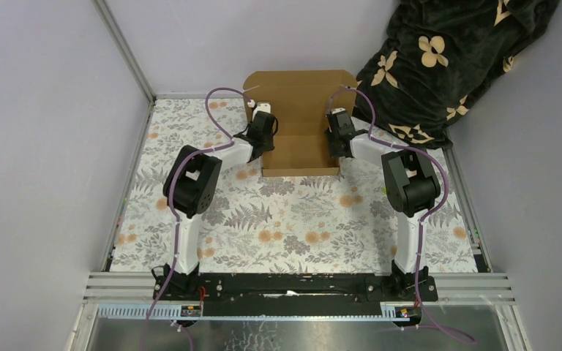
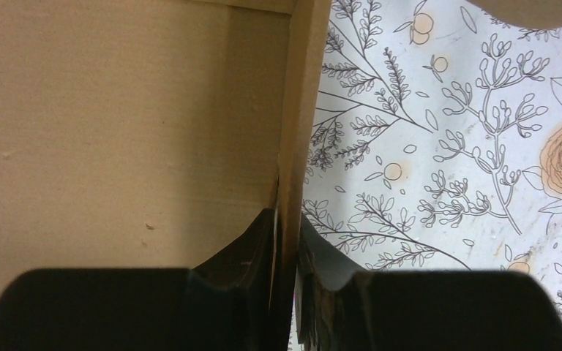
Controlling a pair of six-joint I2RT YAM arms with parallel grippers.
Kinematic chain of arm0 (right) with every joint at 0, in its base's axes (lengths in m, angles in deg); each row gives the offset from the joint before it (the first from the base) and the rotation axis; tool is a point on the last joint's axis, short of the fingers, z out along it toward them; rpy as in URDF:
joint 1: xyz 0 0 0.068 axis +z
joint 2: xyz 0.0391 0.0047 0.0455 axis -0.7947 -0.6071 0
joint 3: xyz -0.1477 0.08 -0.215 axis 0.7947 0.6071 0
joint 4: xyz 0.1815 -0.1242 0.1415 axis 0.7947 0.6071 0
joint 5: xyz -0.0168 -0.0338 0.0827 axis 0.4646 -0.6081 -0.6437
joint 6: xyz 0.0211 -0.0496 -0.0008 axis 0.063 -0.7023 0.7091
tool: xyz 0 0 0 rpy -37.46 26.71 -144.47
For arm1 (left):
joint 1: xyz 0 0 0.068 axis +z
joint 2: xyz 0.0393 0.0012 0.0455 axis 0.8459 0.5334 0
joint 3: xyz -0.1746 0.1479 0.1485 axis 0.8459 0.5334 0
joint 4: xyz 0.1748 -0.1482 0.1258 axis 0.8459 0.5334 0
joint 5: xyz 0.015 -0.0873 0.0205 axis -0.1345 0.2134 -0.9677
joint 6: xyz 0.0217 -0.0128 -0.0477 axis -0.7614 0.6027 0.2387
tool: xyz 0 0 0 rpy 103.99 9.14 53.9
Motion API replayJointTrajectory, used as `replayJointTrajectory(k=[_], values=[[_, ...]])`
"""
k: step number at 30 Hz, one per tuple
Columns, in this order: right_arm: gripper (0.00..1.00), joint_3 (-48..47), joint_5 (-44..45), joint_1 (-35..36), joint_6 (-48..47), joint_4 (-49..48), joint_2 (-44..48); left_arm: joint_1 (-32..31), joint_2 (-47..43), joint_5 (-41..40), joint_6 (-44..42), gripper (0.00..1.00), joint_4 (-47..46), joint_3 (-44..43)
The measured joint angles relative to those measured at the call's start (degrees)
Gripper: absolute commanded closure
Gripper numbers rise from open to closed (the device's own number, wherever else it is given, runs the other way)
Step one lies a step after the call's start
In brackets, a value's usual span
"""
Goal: Fold the paper box
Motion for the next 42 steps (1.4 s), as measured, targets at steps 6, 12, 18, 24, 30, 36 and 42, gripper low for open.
replayJointTrajectory(k=[6,12,18,24,30,36,42], values=[[0.79,0.72,-0.87,0.2,0.09,-0.39,0.02,-0.96,0.04,-4.59,-1.79,0.63,2.32,-0.07],[0.79,1.84,-1.79,0.24,0.33,-1.18,0.63,-2.23,0.02,-7.76,-3.39,0.58,3.19,0.33],[0.79,2.62,-2.27,0.26,0.5,-1.6,1.14,-2.47,-0.31,-9.05,-3.74,0.58,3.17,2.05],[0.79,3.32,-3.13,0.35,0.66,-1.62,1.68,-2.86,-1.27,-9.44,-3.72,0.66,3.17,3.54],[0.79,3.67,-3.32,0.42,0.76,-1.64,1.92,-3.23,-1.66,-10.32,-3.72,0.63,4.02,3.89],[0.79,3.76,-3.69,0.42,1.09,-1.64,1.99,-3.69,-2.64,-11.67,-3.67,0.62,6.08,4.74],[0.79,3.76,-4.07,0.46,1.6,-1.6,1.99,-3.93,-3.17,-12.52,-3.26,0.91,6.8,5.38]])
